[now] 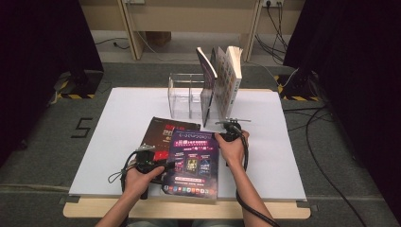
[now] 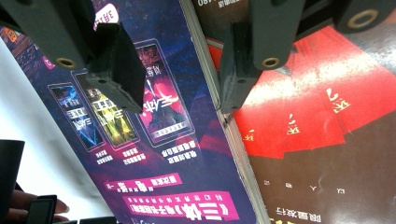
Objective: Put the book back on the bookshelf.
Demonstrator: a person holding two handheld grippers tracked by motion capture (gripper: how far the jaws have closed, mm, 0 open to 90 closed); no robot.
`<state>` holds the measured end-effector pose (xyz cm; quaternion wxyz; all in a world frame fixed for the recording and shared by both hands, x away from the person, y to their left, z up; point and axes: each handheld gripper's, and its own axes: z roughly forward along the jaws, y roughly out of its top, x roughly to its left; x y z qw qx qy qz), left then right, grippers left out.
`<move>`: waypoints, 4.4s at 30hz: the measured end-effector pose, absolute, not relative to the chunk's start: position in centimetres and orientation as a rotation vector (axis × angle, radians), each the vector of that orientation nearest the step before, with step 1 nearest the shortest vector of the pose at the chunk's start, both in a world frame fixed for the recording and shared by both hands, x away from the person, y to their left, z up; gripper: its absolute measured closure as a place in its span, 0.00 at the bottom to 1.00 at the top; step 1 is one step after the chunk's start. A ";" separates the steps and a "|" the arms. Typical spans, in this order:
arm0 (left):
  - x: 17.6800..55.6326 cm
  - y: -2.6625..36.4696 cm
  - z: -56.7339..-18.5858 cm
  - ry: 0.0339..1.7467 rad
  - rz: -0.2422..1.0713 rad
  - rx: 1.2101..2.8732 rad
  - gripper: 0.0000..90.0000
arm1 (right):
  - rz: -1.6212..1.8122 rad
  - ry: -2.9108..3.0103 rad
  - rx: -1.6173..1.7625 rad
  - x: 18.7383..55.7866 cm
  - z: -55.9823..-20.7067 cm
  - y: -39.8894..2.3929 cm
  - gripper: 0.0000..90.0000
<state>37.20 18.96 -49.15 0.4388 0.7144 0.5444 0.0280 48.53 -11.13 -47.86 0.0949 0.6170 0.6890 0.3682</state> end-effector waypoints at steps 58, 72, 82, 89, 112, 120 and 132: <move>37.4 18.7 -48.9 1.357 0.110 1.826 0.61 | 1.135 2.059 1.808 49.9 -48.5 -11.1 0.63; 37.4 18.6 -48.9 1.355 0.130 1.836 0.62 | 1.195 2.033 1.788 50.3 -48.9 -11.4 0.63; 37.5 18.4 -48.7 1.346 0.158 1.878 0.66 | 1.206 2.048 1.836 50.4 -48.8 -11.7 0.67; 37.5 18.4 -48.7 1.359 0.158 1.873 0.67 | 1.244 2.049 1.897 50.1 -48.8 -12.1 0.66; 37.3 17.9 -48.6 1.369 0.214 1.891 0.67 | 1.211 2.076 2.036 49.5 -48.3 -12.6 0.70; 37.3 17.9 -48.5 1.371 0.215 1.892 0.67 | 1.188 2.098 2.044 49.4 -48.2 -12.6 0.72; 37.3 17.9 -48.5 1.371 0.216 1.896 0.67 | 1.163 2.122 2.080 49.2 -48.0 -12.6 0.77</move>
